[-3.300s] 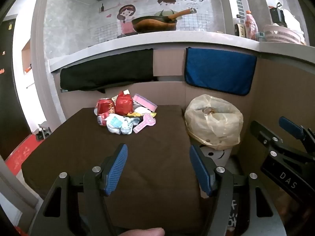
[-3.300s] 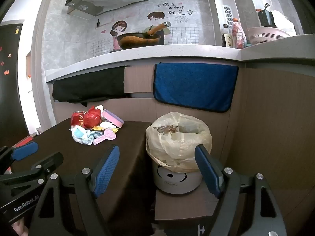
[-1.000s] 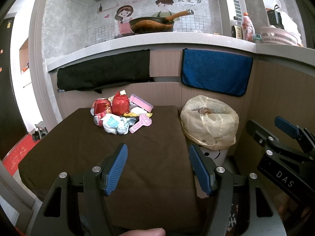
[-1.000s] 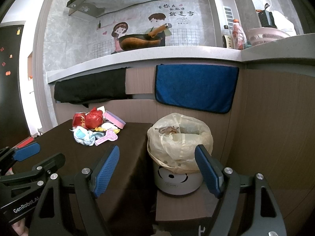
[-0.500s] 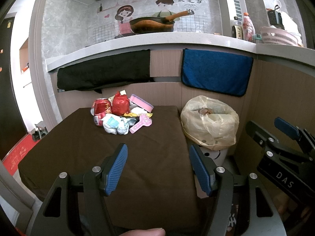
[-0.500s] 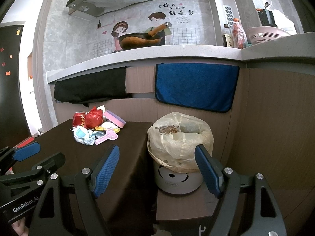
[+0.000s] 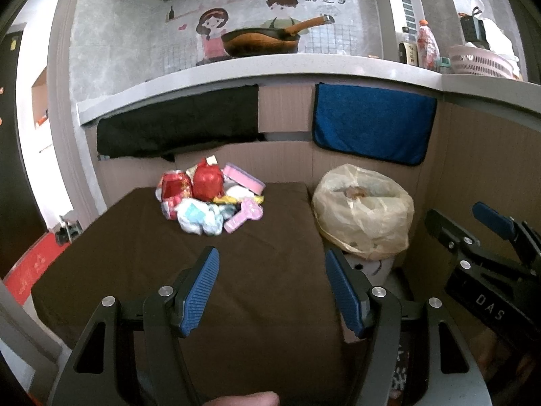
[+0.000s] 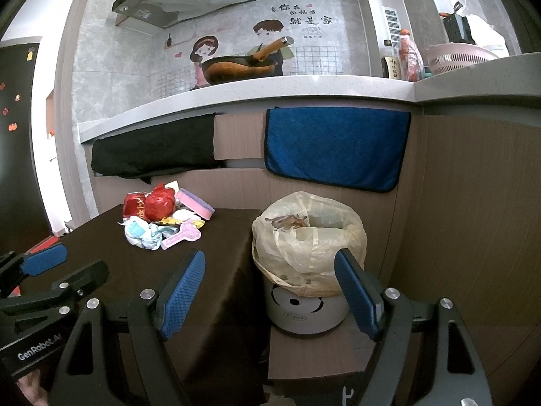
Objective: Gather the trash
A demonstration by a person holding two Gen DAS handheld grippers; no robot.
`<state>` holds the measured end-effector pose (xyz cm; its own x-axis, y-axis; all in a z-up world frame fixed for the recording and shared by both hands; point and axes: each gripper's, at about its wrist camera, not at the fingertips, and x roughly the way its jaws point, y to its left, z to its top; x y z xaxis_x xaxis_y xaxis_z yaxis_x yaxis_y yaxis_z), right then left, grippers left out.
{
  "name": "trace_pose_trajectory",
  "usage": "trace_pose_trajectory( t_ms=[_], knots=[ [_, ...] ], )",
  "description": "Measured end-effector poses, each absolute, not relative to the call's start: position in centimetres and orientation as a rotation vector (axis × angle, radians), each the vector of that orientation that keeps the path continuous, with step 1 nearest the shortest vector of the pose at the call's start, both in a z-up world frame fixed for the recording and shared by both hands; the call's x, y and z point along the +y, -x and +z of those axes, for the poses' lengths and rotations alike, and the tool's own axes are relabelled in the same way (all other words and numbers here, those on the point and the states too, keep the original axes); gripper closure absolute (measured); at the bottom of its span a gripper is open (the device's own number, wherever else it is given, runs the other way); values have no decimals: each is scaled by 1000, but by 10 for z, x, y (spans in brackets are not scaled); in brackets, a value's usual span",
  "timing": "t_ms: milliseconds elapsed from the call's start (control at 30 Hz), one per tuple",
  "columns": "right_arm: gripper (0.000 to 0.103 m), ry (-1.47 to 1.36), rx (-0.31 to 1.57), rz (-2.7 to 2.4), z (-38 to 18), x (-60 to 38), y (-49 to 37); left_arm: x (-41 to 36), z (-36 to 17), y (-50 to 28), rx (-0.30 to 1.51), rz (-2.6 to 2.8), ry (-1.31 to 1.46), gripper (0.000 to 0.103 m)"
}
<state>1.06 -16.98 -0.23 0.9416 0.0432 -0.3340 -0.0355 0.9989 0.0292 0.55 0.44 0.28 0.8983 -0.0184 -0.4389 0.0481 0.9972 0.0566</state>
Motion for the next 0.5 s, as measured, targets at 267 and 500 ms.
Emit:
trace_pose_trajectory(
  t_ms=[267,500],
  knots=[
    [26,-66,400,146,0,-164,-75,81,11,-68,487,-73,-19,37],
    [27,-25,497,275,-7,-116,-156,169,-1,-133,525,-19,118,37]
  ],
)
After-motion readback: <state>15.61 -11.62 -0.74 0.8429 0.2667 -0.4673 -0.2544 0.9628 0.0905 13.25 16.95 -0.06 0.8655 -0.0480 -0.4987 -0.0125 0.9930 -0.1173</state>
